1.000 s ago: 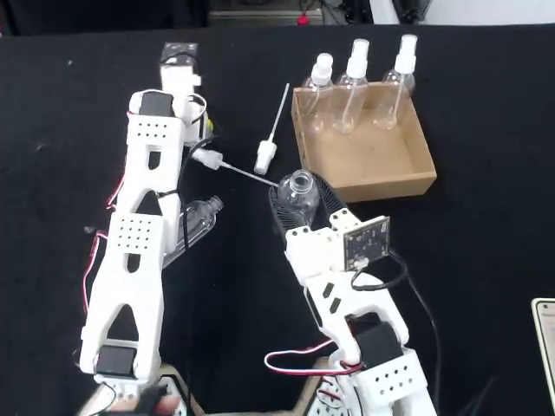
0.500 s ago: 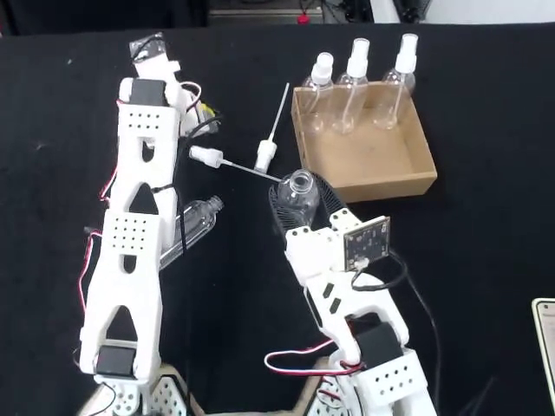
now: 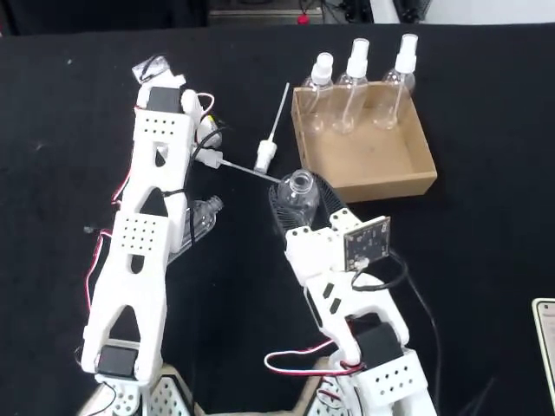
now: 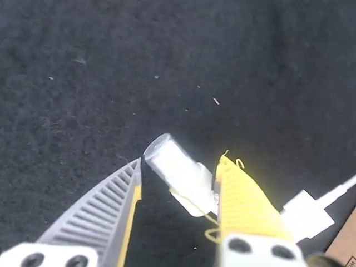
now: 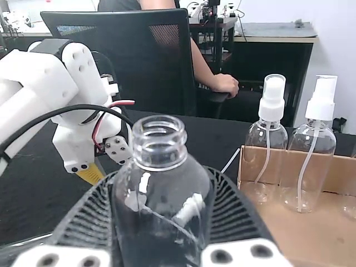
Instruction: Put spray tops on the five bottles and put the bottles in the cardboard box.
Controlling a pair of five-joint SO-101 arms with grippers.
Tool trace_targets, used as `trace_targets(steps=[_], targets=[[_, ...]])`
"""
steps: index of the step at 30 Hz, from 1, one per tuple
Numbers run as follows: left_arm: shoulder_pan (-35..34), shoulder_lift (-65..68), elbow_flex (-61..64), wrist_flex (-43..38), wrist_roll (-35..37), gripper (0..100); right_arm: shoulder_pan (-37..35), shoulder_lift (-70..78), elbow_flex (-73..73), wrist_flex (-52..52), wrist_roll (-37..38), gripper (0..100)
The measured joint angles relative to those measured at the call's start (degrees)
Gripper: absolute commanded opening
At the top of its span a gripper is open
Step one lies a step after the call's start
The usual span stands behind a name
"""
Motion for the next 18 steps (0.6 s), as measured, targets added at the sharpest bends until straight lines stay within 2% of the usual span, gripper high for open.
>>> trace_targets(steps=[13,18], targets=[[-0.26,0.18,0.0,-0.09,0.35,20,0.0,0.0,0.0,0.0,0.0,1.8],[-5.45,0.26,0.0,-1.32,0.18,20,0.0,0.0,0.0,0.0,0.0,1.8]])
